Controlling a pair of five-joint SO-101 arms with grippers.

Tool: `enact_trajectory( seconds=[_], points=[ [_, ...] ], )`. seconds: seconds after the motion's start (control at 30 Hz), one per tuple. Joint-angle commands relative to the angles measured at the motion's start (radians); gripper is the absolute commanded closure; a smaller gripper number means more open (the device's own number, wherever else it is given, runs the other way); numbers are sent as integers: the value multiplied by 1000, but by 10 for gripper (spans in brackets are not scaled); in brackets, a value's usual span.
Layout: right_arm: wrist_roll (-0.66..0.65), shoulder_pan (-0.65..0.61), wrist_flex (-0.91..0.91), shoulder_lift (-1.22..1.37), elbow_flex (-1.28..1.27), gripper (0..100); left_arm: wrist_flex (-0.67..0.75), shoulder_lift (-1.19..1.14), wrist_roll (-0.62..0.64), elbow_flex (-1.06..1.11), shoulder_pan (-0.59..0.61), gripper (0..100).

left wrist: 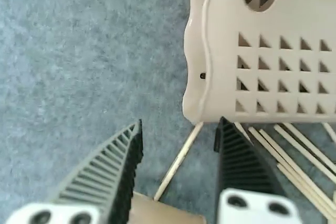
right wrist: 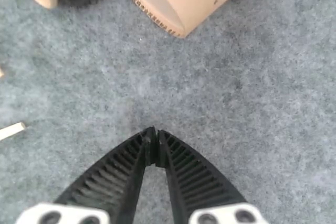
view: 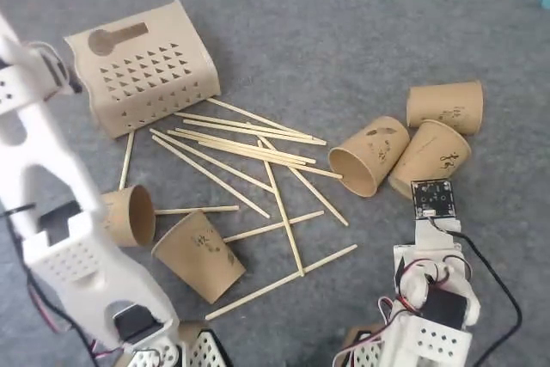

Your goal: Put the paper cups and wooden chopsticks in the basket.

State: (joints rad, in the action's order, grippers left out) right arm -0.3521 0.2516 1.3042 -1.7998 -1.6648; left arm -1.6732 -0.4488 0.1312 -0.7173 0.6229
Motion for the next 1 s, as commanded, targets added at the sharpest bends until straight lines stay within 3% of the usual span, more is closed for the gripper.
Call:
enact_trajectory(
  seconds=[0.0,0.23,0.43,0.67,0.97],
  points=[
    [-9,5,-13,-15,12,991,190,118,-8,245,3,786],
    [-9,5,-13,-15,12,991,477,308,-3,633,2,786],
    [-9,5,-13,-15,11,991,868,433,8,1012,-52,786],
    [-9,5,-12,-15,11,991,1335,466,198,1333,-143,786],
    [-9,5,-12,-15,12,991,1789,473,377,1527,-163,786]
  ],
)
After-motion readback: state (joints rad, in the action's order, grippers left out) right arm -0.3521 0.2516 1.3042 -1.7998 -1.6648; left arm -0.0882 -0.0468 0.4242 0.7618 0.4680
